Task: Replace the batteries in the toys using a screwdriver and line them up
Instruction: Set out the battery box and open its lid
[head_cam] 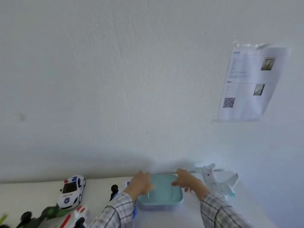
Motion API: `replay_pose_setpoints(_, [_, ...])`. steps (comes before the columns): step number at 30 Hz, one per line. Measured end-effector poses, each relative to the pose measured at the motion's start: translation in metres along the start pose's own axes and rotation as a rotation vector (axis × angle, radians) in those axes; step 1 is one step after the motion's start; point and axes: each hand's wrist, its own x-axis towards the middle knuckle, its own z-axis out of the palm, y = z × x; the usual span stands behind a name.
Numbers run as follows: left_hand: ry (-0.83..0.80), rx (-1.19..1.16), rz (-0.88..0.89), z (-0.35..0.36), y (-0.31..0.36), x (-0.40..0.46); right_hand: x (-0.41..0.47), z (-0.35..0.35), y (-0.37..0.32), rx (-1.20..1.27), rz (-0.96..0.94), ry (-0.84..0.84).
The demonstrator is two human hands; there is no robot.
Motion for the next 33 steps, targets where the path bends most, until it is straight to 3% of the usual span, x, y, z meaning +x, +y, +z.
replay_pose_setpoints(3, [-0.004, -0.087, -0.075, 0.007, 0.0, 0.004, 0.003, 0.01, 0.011, 0.134, 0.074, -0.067])
replay_pose_setpoints(9, [-0.061, -0.211, -0.131, 0.011, 0.005, 0.006, -0.002, 0.017, 0.021, 0.317, 0.056, -0.017])
replay_pose_setpoints(14, [-0.072, -0.271, -0.039, -0.009, 0.003, 0.002, -0.01, -0.006, 0.02, 0.384, 0.03, 0.122])
replay_pose_setpoints(19, [0.064, -0.26, 0.054, -0.055, 0.01, -0.024, -0.041, -0.04, 0.001, 0.416, -0.027, 0.194])
replay_pose_setpoints(26, [0.096, -0.23, -0.01, -0.067, 0.001, -0.118, -0.135, -0.039, -0.033, 0.3, -0.095, -0.038])
replay_pose_setpoints(33, [-0.028, -0.244, -0.106, -0.002, -0.044, -0.214, -0.192, 0.055, -0.038, 0.22, -0.087, -0.208])
